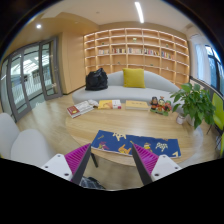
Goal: Fold towel
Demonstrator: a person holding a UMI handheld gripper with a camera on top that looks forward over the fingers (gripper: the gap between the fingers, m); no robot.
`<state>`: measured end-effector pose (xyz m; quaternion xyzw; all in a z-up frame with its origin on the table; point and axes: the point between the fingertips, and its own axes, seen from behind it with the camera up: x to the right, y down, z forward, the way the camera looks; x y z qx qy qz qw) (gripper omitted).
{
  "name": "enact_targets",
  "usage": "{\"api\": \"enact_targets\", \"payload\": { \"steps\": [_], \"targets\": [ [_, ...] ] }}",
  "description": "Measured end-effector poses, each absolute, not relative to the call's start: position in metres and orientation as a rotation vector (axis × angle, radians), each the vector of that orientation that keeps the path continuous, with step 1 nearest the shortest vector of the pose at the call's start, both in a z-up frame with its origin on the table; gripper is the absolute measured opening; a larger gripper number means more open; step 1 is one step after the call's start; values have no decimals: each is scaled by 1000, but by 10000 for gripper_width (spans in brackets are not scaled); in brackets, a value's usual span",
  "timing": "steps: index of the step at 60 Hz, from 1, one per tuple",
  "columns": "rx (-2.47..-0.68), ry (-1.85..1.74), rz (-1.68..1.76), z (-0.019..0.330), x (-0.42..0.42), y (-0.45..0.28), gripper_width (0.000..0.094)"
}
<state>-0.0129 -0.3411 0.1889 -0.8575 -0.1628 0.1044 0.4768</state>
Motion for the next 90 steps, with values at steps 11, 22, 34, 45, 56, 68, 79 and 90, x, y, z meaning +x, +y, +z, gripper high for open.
{"api": "enact_targets", "payload": {
  "steps": [11, 22, 34, 45, 56, 68, 79, 90],
  "targets": [
    [-2132, -382, 253, 164, -20, -335, 849],
    [-2192, -388, 272, 121, -56, -320, 848],
    [-2220, -309, 292, 66, -123, -262, 852],
    [-2250, -252, 224, 13, -156, -201, 849],
    [-2240, -231, 117, -14, -160, -162, 783],
    [-2165, -291, 58, -16, -164, -150, 179],
    [-2147, -297, -22, -14, -159, -145, 15],
    [-2200, -205, 241, 18, -183, -155, 9]
  ]
}}
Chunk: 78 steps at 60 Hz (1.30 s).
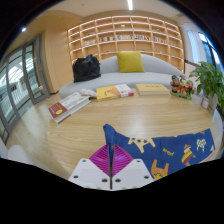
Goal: Fold towel
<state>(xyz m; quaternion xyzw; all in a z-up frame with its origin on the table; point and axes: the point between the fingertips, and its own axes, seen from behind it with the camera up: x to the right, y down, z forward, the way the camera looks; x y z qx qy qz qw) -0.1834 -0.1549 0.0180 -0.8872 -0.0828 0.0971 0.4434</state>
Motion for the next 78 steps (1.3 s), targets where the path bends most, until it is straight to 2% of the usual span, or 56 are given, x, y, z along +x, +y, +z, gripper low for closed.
{"api": "enact_targets", "payload": {
  "steps": [12, 17, 21, 28, 41, 43, 45, 51, 53, 55, 64, 78],
  "targets": [
    [-2068, -147, 528, 129, -191, -161, 9],
    [-2002, -144, 499, 160, -158, -146, 10],
    [-1981, -131, 437, 170, -114, -134, 12],
    [-2015, -98, 300, 148, -22, -114, 17],
    [-2175, -42, 114, 65, 116, -113, 29],
    [-2186, -31, 87, 55, 134, -113, 65],
    [-2199, -23, 63, 46, 150, -115, 158],
    [-2226, 11, -16, 38, 193, -122, 668],
    [-2221, 21, -35, 39, 206, -126, 773],
    [-2217, 30, -50, 43, 215, -130, 835],
    [-2175, 9, -92, 83, 227, -160, 852],
    [-2119, -108, -98, 140, 191, -228, 854]
  ]
}}
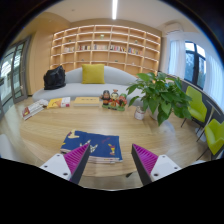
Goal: Fold towel
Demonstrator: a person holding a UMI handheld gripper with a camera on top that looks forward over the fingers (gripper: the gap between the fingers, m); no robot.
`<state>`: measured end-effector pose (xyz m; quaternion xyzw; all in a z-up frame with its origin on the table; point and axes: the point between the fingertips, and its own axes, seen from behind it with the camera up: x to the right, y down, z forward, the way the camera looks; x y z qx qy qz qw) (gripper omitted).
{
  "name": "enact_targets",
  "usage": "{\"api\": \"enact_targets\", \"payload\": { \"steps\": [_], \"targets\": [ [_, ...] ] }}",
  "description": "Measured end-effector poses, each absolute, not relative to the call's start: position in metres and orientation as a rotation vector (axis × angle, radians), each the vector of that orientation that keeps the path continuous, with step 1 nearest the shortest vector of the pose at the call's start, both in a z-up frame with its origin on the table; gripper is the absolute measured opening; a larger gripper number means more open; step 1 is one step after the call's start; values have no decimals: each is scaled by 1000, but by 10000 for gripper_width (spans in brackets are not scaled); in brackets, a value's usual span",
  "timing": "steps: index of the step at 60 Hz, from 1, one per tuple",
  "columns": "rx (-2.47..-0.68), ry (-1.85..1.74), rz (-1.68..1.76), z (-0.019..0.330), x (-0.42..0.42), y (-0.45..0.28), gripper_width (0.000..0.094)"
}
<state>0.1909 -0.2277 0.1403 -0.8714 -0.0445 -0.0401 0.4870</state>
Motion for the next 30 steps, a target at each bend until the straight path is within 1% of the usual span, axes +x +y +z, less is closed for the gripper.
{"api": "enact_targets", "payload": {
  "steps": [5, 16, 30],
  "targets": [
    [-2110, -129, -88, 154, 179, -254, 854],
    [-2090, -172, -56, 169, 159, -292, 855],
    [-2084, -186, -38, 169, 154, -309, 854]
  ]
}}
